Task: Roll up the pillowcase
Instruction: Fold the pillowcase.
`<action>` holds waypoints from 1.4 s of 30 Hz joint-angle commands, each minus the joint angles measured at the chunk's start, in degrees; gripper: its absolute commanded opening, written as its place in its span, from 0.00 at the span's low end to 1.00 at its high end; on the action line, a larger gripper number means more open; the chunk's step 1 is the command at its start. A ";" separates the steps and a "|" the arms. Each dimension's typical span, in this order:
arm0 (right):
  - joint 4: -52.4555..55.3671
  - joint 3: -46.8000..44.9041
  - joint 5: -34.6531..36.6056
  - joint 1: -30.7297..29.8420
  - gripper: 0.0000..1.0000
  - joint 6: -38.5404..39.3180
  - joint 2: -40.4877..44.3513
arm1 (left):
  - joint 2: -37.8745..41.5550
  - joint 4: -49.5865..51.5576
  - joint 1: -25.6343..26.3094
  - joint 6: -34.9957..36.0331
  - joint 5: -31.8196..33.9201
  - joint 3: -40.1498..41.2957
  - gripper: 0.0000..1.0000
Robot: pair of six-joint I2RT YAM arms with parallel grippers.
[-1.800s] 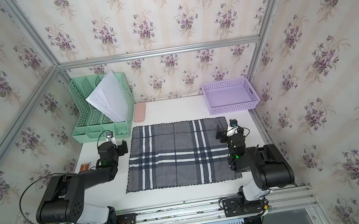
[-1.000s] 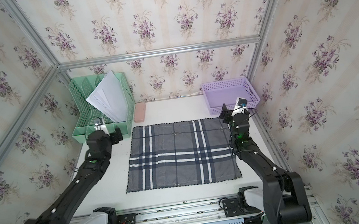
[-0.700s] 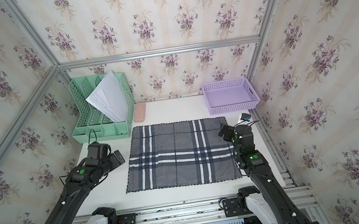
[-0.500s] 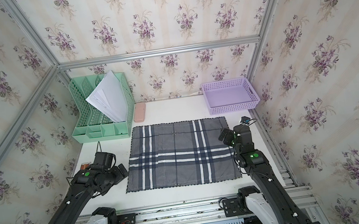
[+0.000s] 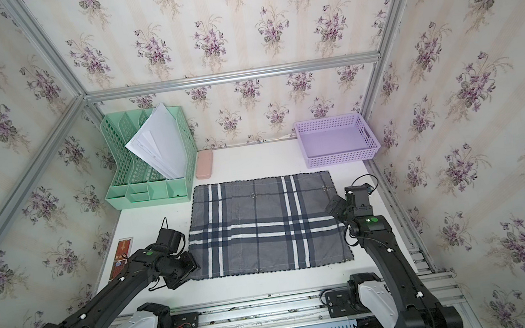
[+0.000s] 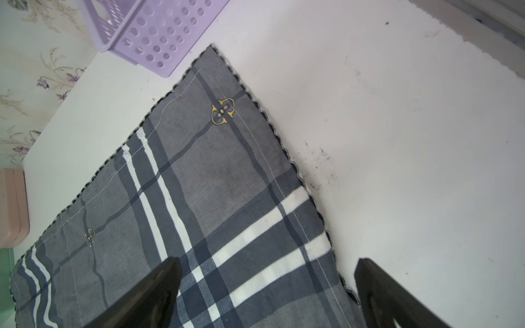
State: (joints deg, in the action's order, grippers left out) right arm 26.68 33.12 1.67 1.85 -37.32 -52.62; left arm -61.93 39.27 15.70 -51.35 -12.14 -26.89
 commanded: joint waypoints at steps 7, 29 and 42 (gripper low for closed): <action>11.94 -1.08 -7.46 4.83 1.00 -7.89 -0.82 | 1.63 -2.17 0.46 1.17 0.48 -2.45 0.26; 12.69 -8.77 -3.43 -7.76 0.47 -16.57 -4.98 | 2.24 -1.69 0.45 -0.03 4.59 -8.37 0.12; 13.72 -1.89 -1.15 -9.14 0.04 -8.07 -5.53 | 13.29 7.23 0.43 -1.60 14.16 -9.01 0.00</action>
State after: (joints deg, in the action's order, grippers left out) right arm 40.56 30.68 1.74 -6.68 -48.97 -56.38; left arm -48.90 43.59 16.14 -52.93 -2.26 -35.33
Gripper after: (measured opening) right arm 0.074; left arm 0.063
